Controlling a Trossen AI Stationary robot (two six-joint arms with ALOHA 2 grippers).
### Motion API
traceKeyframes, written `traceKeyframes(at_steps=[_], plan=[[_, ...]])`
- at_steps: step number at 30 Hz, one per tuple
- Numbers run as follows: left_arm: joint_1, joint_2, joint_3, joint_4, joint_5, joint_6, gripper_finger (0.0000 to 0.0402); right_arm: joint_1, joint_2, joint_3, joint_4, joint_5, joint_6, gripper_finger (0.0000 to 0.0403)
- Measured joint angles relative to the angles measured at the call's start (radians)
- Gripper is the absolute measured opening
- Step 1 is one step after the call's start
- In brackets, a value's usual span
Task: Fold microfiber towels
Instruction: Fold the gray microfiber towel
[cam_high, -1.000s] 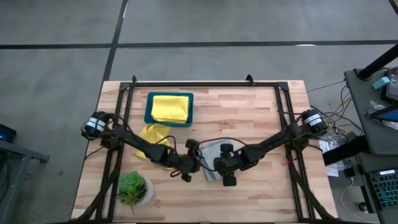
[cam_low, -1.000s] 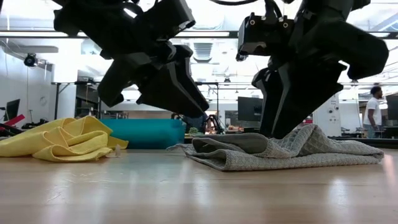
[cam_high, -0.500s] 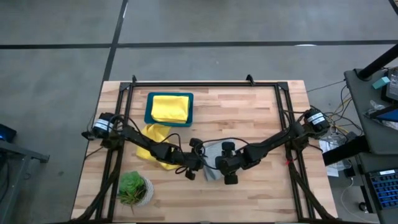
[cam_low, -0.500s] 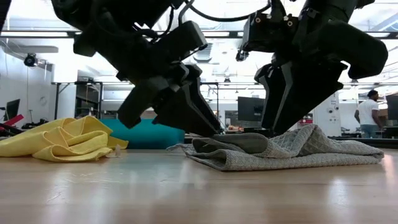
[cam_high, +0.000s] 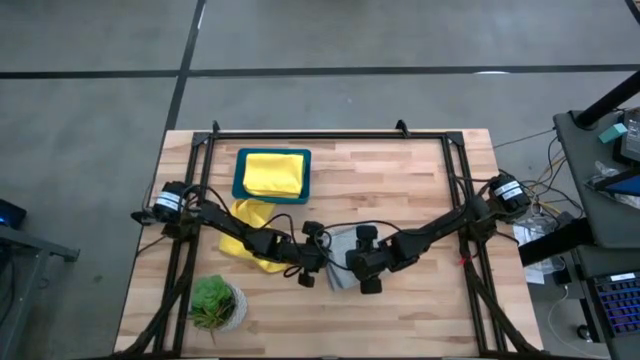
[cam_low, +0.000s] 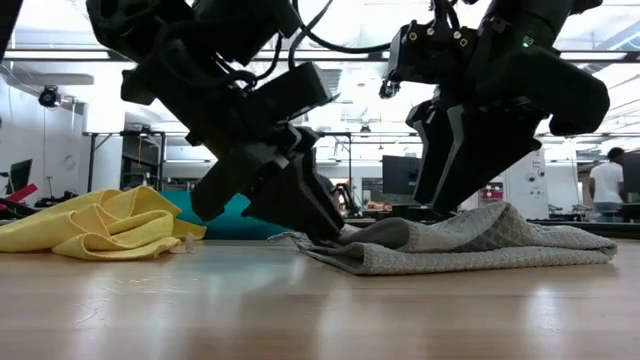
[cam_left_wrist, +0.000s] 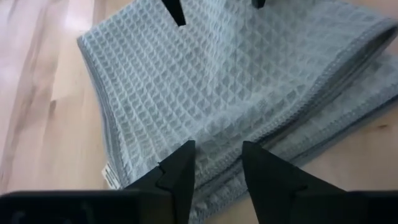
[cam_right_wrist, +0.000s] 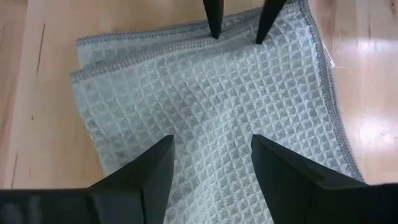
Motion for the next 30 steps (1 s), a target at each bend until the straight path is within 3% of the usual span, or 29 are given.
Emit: traceKeyframes(at_steps=[9, 11, 15, 24, 30], plan=[[0.002, -0.004, -0.002, 0.005, 0.000, 0.012, 0.0012, -0.002, 0.000, 0.000, 0.001, 0.000, -0.006, 0.0203], [0.002, -0.011, -0.002, 0.008, 0.000, 0.036, 0.0007, -0.002, 0.000, 0.000, 0.001, 0.001, -0.005, 0.0203], [-0.006, -0.029, 0.002, -0.001, 0.000, 0.109, 0.0052, -0.002, 0.000, 0.000, 0.008, 0.001, -0.005, 0.0203], [-0.010, -0.031, -0.004, -0.044, 0.006, 0.182, 0.0210, -0.002, 0.000, 0.000, 0.009, 0.001, 0.004, 0.0203], [-0.009, -0.017, -0.003, -0.037, -0.008, 0.187, 0.0236, -0.002, 0.000, 0.000, 0.009, 0.000, 0.004, 0.0203]])
